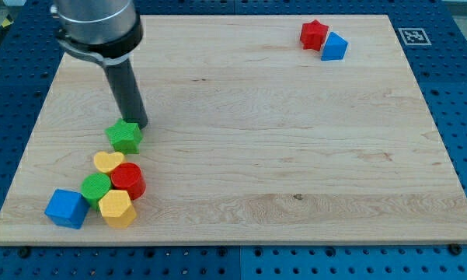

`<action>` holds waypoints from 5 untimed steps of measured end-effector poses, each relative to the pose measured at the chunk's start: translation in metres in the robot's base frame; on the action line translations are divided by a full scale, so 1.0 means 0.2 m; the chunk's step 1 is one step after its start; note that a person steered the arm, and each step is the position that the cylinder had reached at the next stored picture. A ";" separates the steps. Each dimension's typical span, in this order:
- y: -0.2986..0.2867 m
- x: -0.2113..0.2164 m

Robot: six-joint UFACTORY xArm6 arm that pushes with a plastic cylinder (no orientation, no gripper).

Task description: Move the arm left to the red star

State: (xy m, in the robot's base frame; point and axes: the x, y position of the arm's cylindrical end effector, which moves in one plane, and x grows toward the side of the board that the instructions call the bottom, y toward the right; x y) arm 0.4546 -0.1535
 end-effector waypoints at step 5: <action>0.92 0.01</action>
State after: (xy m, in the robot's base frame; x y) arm 0.4562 0.0305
